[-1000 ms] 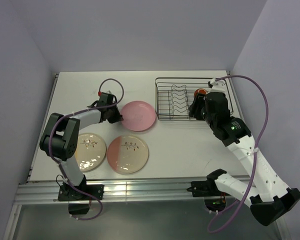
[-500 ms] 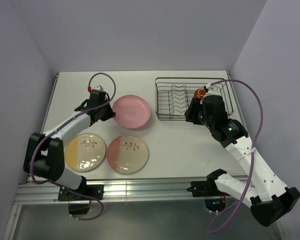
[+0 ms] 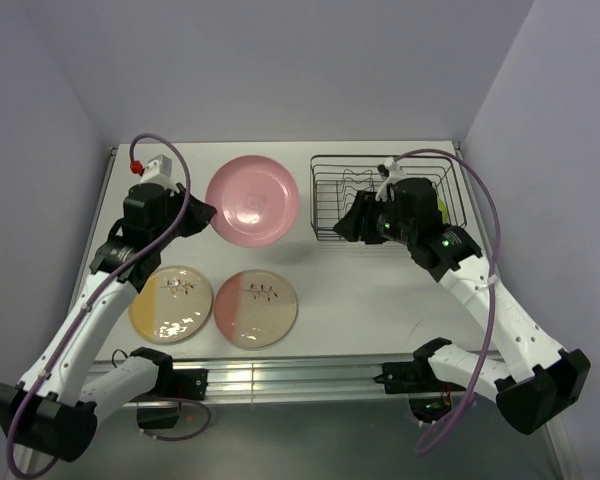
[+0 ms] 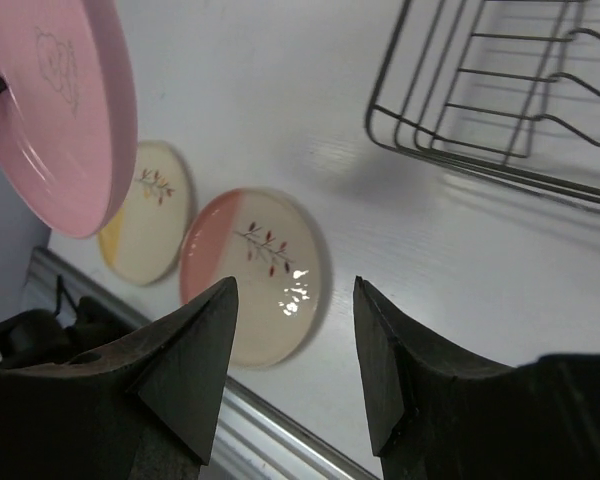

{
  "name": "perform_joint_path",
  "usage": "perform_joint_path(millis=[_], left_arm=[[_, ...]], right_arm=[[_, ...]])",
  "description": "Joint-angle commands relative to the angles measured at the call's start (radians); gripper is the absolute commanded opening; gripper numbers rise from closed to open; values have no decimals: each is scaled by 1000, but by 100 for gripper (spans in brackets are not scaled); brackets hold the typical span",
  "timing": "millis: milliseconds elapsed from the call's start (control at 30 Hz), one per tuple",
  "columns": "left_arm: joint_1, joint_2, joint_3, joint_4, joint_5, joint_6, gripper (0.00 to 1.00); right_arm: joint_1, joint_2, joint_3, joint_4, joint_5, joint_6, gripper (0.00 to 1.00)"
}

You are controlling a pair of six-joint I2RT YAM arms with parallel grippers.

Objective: Load the mixed dishes into the dish rack

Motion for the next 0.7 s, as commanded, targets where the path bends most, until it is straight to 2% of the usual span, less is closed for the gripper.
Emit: perform_joint_path(millis=[0, 200, 333, 667], left_arm=[[2, -67, -10, 39, 89, 25, 0], [0, -135, -44, 48, 141, 40, 0], [0, -162, -65, 97, 207, 34, 0], [-15, -199, -80, 125, 268, 35, 0]], right_arm=[[7, 56, 102, 93, -167, 13, 57], [5, 129, 259, 88, -232, -1, 57], [7, 212, 372, 55, -336, -28, 57], [5, 295, 445, 39, -419, -85, 57]])
